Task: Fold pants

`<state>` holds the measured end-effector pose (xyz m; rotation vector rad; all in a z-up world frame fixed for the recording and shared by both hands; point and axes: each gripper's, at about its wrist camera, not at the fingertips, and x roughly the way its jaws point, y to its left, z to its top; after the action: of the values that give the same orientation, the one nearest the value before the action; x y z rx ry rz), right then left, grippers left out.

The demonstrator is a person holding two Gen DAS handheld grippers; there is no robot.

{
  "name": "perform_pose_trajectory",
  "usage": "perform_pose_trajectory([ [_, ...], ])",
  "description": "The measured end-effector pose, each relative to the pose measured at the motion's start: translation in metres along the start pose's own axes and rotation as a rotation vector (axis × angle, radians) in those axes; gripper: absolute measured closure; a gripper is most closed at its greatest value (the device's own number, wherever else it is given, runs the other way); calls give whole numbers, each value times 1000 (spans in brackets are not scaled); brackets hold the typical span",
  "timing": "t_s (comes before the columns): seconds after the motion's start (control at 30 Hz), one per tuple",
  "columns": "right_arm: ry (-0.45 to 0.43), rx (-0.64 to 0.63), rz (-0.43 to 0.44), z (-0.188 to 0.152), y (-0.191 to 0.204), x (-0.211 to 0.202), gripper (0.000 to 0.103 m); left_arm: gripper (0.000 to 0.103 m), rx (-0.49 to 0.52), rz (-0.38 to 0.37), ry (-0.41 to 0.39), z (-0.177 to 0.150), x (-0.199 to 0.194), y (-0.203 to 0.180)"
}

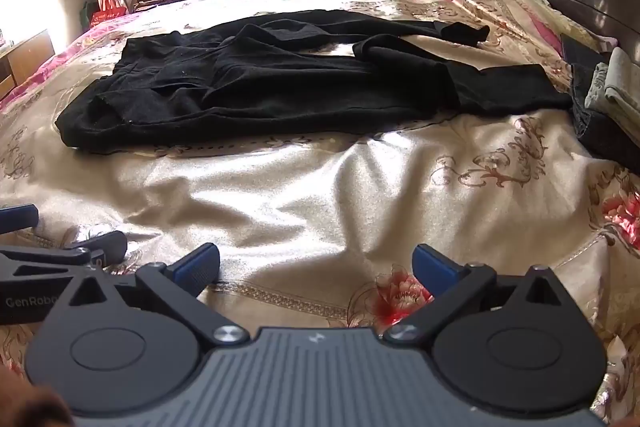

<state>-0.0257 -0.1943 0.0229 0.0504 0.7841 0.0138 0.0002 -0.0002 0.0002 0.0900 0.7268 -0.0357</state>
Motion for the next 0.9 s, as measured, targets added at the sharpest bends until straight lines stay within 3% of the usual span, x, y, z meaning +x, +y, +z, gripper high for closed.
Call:
perform_pose_trajectory([
  [0.9, 12, 9, 5, -1, 0, 3, 1, 0, -9, -11, 0, -3, 1, 1],
])
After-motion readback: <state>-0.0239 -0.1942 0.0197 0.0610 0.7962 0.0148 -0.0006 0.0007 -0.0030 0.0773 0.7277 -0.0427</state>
